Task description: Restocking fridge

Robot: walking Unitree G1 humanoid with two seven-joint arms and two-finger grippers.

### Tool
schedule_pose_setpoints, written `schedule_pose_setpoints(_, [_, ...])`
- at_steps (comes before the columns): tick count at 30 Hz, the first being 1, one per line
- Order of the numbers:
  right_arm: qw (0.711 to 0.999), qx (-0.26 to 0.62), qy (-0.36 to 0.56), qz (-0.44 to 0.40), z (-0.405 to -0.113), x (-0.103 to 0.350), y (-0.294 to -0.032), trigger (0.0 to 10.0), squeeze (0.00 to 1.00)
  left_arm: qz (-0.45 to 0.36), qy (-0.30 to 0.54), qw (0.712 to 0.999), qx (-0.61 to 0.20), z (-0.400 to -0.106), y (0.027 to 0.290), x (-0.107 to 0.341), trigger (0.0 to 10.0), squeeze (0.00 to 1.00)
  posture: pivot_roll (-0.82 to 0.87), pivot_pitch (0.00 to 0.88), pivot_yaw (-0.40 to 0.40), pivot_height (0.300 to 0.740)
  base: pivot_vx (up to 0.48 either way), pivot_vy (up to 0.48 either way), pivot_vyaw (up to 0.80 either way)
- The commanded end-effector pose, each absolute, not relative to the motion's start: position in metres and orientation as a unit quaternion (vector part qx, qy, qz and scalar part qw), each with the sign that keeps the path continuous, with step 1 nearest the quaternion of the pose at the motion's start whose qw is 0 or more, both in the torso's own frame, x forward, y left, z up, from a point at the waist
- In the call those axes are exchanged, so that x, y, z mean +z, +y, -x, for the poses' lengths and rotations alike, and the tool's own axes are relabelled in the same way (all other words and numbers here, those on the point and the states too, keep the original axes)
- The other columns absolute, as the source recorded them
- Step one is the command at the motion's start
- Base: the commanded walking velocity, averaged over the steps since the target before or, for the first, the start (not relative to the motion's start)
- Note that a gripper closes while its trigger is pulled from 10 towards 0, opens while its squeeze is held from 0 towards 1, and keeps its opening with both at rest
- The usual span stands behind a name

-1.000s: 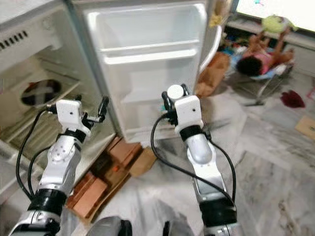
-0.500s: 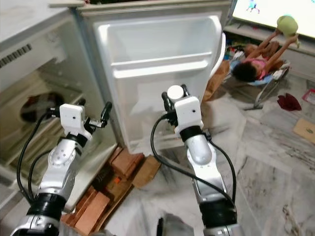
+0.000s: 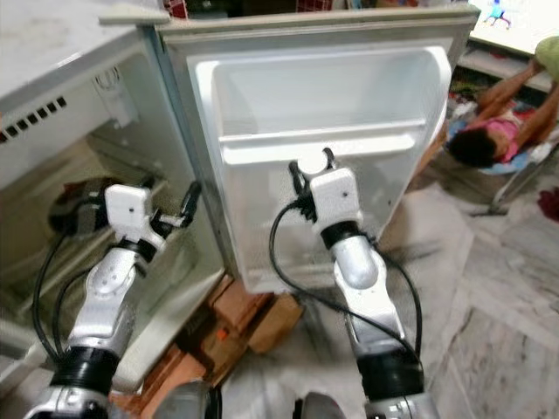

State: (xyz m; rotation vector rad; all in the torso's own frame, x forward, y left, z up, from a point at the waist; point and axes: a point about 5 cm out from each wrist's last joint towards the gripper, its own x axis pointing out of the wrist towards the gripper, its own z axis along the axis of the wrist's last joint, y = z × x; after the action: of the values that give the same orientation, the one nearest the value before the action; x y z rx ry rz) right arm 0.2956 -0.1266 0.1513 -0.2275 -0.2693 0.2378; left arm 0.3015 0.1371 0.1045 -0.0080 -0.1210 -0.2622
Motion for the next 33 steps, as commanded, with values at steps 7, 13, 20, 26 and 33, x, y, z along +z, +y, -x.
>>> schedule_pose_setpoints(7, [0.974, 0.115, -0.158, 0.112, -0.295, 0.161, -0.125, 10.0, 0.0, -0.002, -0.062, 0.989, -0.138, -0.3, 0.138, 0.107, 10.0, 0.0, -0.05, 0.052, 0.001, 0.74, 0.0, -0.306, 0.0])
schedule_pose_setpoints(13, [0.974, 0.115, -0.159, 0.113, -0.294, 0.161, -0.125, 10.0, 0.0, 0.0, -0.062, 0.989, -0.134, -0.3, 0.139, 0.107, 10.0, 0.0, -0.04, 0.055, 0.003, 0.74, 0.0, -0.183, 0.0])
schedule_pose_setpoints(20, [0.972, 0.117, -0.167, 0.117, -0.295, 0.165, -0.123, 10.0, 0.0, 0.004, -0.063, 0.99, -0.128, -0.3, 0.141, 0.108, 10.0, 0.0, -0.04, 0.054, 0.004, 0.74, 0.0, 0.0, 0.0])
schedule_pose_setpoints(26, [0.965, 0.115, -0.207, 0.11, -0.306, 0.189, -0.117, 10.0, 0.0, 0.006, -0.063, 0.991, -0.116, -0.295, 0.148, 0.111, 10.0, 0.0, -0.01, 0.066, 0.013, 0.74, 0.0, 0.0, 0.0])
schedule_pose_setpoints(33, [0.953, 0.102, -0.256, 0.124, -0.341, 0.226, -0.119, 10.0, 0.0, -0.001, -0.054, 0.992, -0.117, -0.291, 0.156, 0.112, 10.0, 0.0, 0.03, 0.114, 0.026, 0.74, 0.0, 0.0, 0.0])
